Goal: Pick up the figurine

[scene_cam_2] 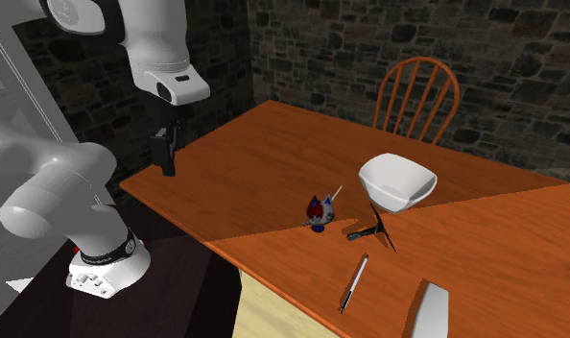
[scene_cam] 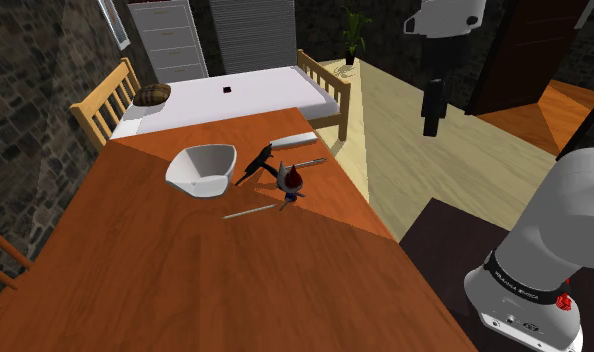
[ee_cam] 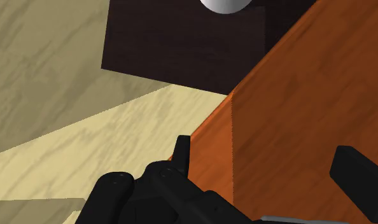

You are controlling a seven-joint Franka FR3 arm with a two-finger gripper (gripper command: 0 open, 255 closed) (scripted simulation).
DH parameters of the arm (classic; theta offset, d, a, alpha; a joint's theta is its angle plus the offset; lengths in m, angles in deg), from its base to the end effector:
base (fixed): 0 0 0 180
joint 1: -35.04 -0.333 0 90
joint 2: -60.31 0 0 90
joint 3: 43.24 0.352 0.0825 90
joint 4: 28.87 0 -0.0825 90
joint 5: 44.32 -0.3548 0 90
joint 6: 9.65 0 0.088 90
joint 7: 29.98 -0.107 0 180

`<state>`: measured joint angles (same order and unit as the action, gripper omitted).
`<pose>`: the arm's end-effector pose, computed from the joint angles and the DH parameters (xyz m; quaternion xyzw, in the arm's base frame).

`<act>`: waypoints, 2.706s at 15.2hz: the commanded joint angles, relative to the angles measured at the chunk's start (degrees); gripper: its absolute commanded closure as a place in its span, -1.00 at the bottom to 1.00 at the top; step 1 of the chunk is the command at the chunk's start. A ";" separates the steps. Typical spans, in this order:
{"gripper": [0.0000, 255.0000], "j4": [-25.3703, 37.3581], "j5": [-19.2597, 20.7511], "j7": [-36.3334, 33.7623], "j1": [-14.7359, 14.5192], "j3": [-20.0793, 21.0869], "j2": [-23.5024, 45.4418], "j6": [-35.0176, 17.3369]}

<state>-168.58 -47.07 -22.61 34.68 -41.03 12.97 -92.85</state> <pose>0.2244 0.0199 0.5801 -0.9935 -0.0800 0.0795 0.0137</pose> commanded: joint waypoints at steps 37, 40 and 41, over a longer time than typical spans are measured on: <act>-1.00 30.18 1.73 -12.16 -2.38 7.56 62.33 -37.94; 1.00 29.87 1.74 -12.19 -2.40 7.56 62.41 -38.34; 1.00 29.86 1.74 -12.19 -2.41 7.57 62.42 -38.36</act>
<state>-138.68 -45.34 -34.79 32.28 -33.47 75.37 -131.13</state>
